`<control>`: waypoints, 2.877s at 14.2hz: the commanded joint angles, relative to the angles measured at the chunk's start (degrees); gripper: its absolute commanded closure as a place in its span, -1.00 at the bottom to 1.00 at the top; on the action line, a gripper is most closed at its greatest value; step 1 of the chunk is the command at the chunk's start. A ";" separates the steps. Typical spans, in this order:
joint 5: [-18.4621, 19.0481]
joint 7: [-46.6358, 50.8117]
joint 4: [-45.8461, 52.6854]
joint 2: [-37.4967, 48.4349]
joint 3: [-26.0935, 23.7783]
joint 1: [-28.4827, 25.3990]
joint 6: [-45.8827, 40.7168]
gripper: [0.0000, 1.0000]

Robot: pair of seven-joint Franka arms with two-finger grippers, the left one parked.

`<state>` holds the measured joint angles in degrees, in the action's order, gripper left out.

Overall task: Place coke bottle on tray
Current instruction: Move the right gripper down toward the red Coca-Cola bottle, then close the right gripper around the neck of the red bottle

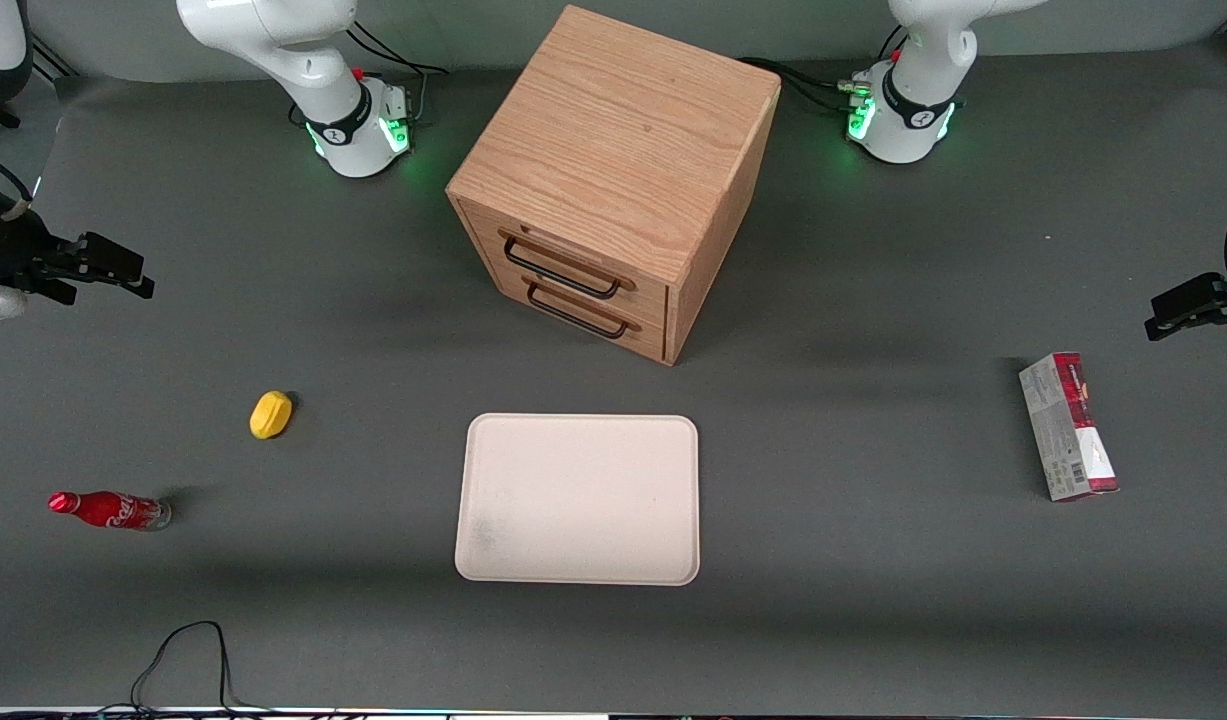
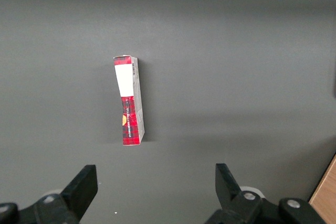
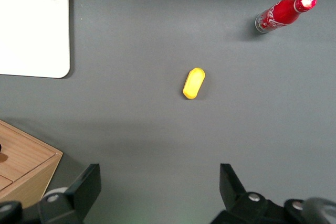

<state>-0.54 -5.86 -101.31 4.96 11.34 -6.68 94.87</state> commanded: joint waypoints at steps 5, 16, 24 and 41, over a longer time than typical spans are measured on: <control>0.89 1.90 -0.82 0.57 -0.09 -0.35 0.93 -1.00; 0.28 -9.51 22.19 -26.03 0.97 10.09 5.85 -0.99; -7.63 -20.60 24.58 -39.06 0.53 16.96 20.70 -0.99; -9.66 -25.87 24.23 -46.01 -0.34 19.16 30.03 0.32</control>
<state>-9.03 -30.42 -78.44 -40.66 12.01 11.81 124.92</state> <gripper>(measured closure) 0.335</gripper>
